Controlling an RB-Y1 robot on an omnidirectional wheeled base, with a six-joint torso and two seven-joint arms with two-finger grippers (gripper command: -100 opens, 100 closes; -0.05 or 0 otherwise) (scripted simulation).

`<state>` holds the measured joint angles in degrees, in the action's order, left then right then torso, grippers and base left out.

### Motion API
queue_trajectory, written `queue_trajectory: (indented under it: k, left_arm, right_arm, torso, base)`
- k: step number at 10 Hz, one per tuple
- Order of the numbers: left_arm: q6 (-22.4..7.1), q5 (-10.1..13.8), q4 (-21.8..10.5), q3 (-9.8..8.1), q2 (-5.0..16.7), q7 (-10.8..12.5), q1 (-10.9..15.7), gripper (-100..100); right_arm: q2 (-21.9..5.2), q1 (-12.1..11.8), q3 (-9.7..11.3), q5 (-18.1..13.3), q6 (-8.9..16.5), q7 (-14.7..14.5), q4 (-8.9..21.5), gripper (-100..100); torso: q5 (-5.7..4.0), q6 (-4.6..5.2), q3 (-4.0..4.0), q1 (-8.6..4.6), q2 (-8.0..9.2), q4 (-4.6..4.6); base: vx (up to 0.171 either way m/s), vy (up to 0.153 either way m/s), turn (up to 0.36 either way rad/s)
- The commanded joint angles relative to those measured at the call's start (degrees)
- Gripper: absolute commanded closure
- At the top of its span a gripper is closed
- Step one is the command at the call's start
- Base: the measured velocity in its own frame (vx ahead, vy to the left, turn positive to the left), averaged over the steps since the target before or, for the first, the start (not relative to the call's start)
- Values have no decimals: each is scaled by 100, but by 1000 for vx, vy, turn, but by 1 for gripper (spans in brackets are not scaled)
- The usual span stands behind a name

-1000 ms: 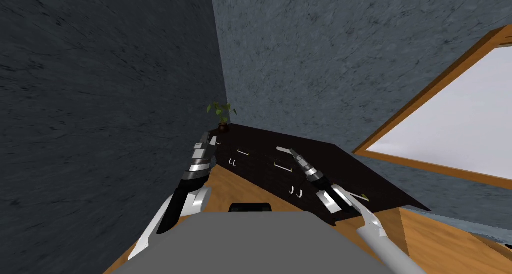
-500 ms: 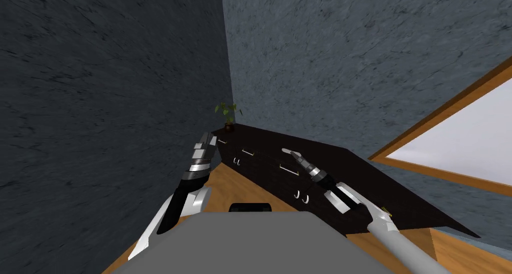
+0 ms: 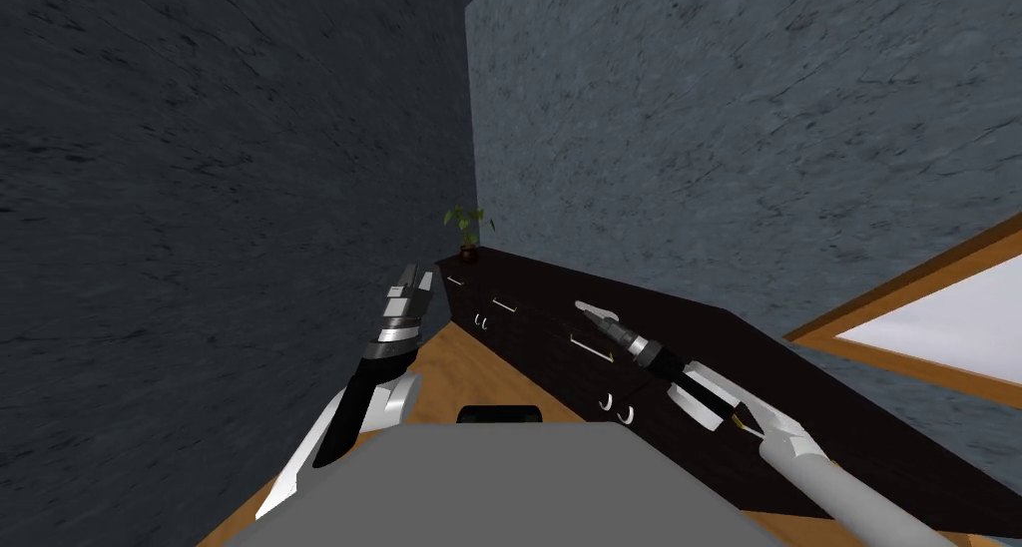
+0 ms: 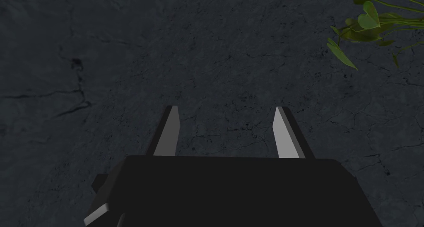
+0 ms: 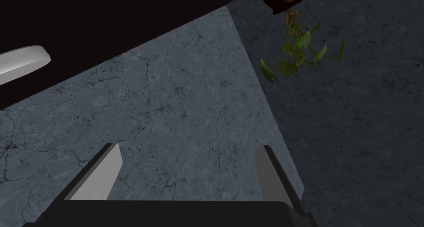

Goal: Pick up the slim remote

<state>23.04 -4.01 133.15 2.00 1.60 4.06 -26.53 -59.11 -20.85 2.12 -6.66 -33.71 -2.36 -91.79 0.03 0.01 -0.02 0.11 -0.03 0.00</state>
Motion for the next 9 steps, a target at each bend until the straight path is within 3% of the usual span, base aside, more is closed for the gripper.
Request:
queue_trajectory:
  k: [1,4,9]
  left_arm:
    - [0,0,0,0,0,0,0,0]
    - [0,0,0,-1,0,0,-1,0]
    - [0,0,0,0,0,0,0,0]
  right_arm:
    - [-286,40,49,-67,-15,29,122,-100]
    - [-791,24,229,-380,-156,49,582,-100]
    - [-1588,-23,439,-725,-326,61,1027,-100]
  torso:
    - [0,0,0,0,0,0]
    - [0,4,0,-6,-1,0]
    - [-2,0,-4,-8,-7,-1]
  base:
    - [17,27,104]
    - [27,26,174]
    - [33,13,134]
